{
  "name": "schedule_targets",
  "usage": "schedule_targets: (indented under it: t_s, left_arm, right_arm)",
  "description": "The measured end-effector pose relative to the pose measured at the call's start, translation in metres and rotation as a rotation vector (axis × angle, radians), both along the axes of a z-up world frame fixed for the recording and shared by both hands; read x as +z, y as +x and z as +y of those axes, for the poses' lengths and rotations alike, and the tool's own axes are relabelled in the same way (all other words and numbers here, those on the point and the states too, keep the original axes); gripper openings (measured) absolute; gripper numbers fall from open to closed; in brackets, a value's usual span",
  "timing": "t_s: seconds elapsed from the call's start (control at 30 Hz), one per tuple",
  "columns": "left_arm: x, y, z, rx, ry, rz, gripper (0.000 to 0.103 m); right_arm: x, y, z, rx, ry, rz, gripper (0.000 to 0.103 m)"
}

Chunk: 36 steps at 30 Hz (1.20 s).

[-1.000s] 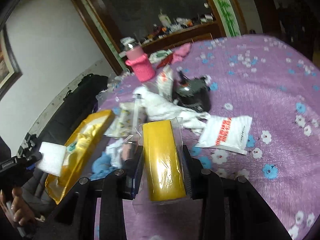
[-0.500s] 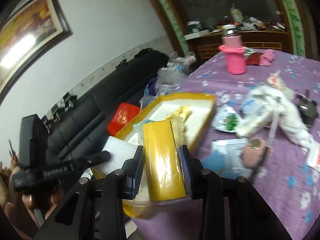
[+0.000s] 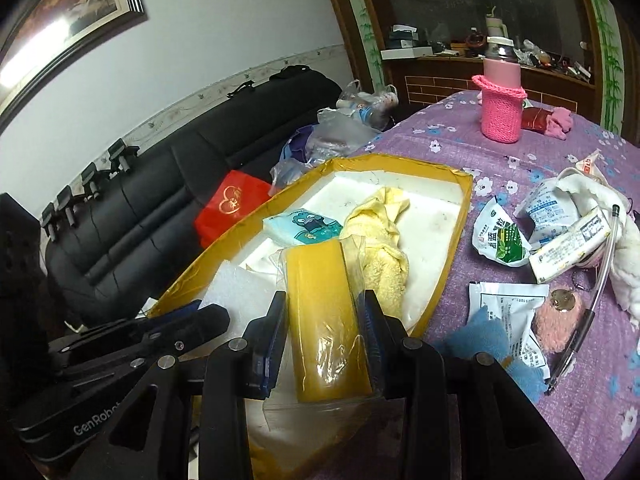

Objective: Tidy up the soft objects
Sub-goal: 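Lower the sponge and foam block into the box and open both tools, then grasp the clear pen with the right tool while the left tool grasps the white carton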

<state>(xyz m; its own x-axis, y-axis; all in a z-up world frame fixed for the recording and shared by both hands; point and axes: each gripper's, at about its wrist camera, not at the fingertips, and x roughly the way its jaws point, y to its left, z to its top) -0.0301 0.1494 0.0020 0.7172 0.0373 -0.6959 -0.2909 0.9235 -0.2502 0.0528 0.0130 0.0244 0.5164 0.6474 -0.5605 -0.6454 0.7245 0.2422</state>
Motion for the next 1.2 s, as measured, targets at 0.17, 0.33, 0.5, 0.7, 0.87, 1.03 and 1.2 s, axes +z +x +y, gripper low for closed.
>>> schedule_targets:
  t_s: [0.17,0.33,0.5,0.7,0.87,1.03,1.2]
  left_arm:
    - [0.003,-0.002,-0.009,0.003,0.067,-0.003,0.016]
    - [0.008,-0.004,-0.018,0.000,0.115,0.002,0.016]
    - [0.012,-0.004,-0.025,0.018,0.154,0.013,0.018]
    - [0.023,-0.011,-0.026,0.073,0.207,-0.015,0.058]
    - [0.037,-0.017,-0.028,0.059,0.173,-0.069,0.061]
    - [0.042,-0.007,-0.049,-0.029,0.107,-0.088,0.061]
    - [0.044,0.012,-0.080,-0.141,0.079,-0.077,0.061]
  right_arm:
    - [-0.006,-0.004,-0.002,0.002,0.017,0.031,0.039]
    - [-0.008,0.000,-0.010,0.006,0.056,0.052,0.045]
    - [-0.011,0.002,-0.022,0.002,0.106,0.078,0.051]
    - [-0.008,0.001,-0.041,-0.024,0.147,0.074,0.063]
    - [-0.007,0.003,-0.076,-0.054,0.208,0.067,0.069]
    - [-0.015,0.001,-0.121,-0.101,0.236,0.060,0.073]
    - [-0.023,0.003,-0.168,-0.157,0.255,0.098,0.074]
